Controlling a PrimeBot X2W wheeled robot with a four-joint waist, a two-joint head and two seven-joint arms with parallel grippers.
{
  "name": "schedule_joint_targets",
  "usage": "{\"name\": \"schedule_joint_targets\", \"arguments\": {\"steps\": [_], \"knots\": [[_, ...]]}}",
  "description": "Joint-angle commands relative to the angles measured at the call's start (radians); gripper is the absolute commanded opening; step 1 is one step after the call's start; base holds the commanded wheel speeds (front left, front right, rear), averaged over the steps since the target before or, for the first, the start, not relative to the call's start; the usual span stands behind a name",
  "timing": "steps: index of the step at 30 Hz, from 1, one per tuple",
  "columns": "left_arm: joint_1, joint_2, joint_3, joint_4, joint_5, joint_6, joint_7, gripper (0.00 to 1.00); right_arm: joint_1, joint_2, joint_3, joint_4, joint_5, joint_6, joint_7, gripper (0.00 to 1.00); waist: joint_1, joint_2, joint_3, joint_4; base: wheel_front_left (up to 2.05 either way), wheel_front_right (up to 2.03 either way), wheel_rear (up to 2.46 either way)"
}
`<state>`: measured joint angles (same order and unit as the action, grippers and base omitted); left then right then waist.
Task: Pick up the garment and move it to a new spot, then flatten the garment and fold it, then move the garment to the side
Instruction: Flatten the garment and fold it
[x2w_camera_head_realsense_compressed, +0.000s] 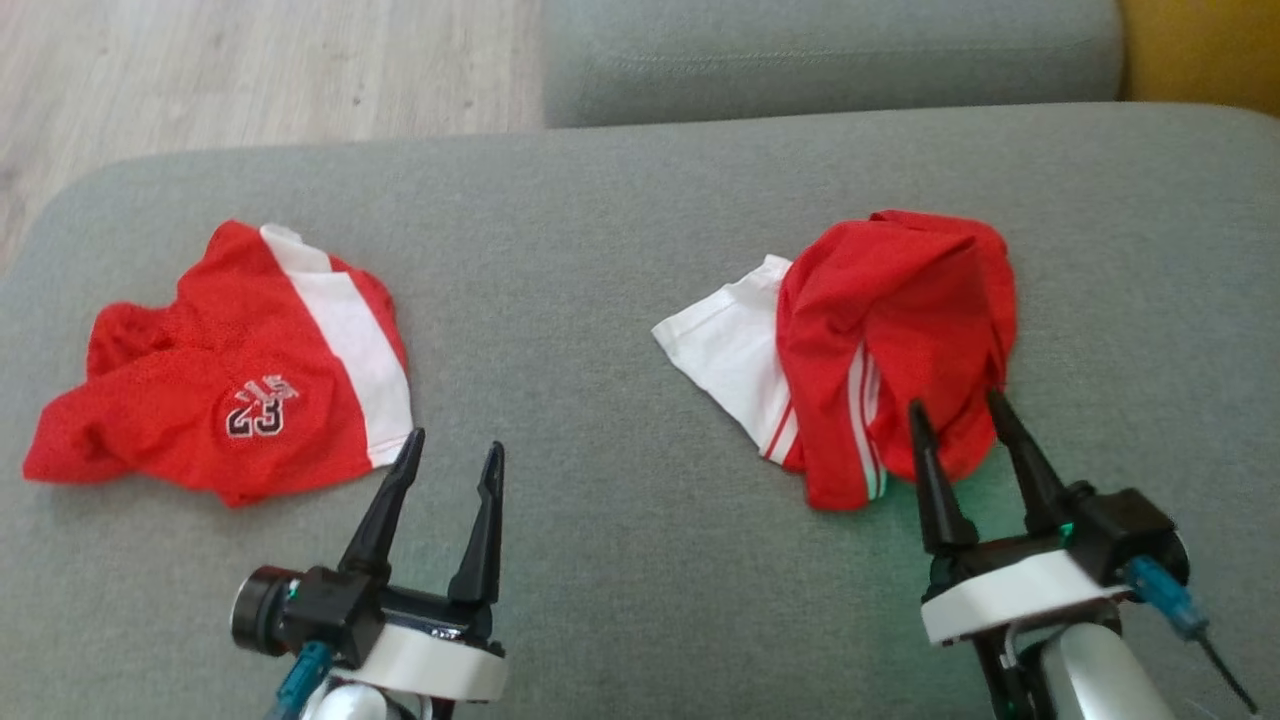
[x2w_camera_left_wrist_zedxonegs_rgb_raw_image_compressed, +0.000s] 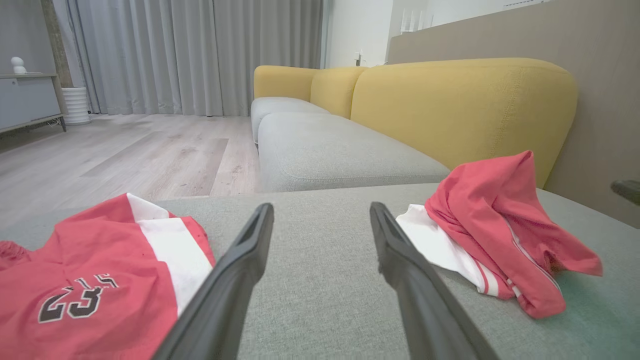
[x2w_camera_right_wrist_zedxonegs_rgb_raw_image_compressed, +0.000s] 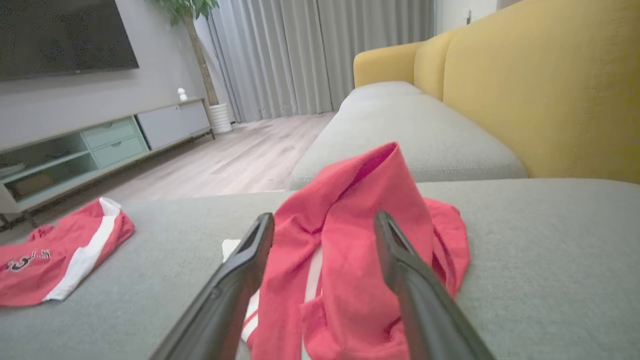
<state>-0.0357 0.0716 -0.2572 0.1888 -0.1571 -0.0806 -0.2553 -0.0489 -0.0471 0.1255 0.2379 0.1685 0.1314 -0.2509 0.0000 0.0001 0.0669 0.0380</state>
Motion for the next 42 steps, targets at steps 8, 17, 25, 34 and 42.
{"name": "schedule_joint_targets", "arguments": {"steps": [8,17,25,34,42], "knots": [[-0.069,-0.015,0.034,-0.003,0.01,-0.021,-0.006,1.0,-0.099,-0.003,0.001,0.142,-0.095,-0.001,-0.011,1.0,0.0,-0.0001,0.061,0.055,0.0,0.0,0.0],[-0.073,-0.02,0.036,0.011,0.008,-0.028,-0.006,1.0,-0.147,-0.003,-0.051,0.287,-0.084,-0.001,-0.011,0.0,0.0,-0.0001,0.067,0.062,0.0,0.0,0.0],[-0.07,-0.021,0.028,0.027,-0.008,-0.03,-0.006,1.0,-0.162,-0.003,-0.238,0.255,-0.197,-0.001,-0.011,0.0,0.0,-0.0001,0.046,0.036,0.0,0.0,0.0],[-0.073,-0.021,-0.006,0.032,-0.029,-0.031,-0.006,1.0,-0.256,-0.004,-0.579,0.263,-0.429,-0.001,-0.003,1.0,0.0,-0.0001,0.041,0.031,0.0,0.0,0.0],[-0.07,-0.021,0.004,0.028,-0.044,-0.021,-0.006,1.0,-0.265,-0.003,-0.492,0.246,-0.344,-0.001,-0.01,1.0,0.0,-0.0001,0.028,0.02,0.0,0.0,0.0]]}}
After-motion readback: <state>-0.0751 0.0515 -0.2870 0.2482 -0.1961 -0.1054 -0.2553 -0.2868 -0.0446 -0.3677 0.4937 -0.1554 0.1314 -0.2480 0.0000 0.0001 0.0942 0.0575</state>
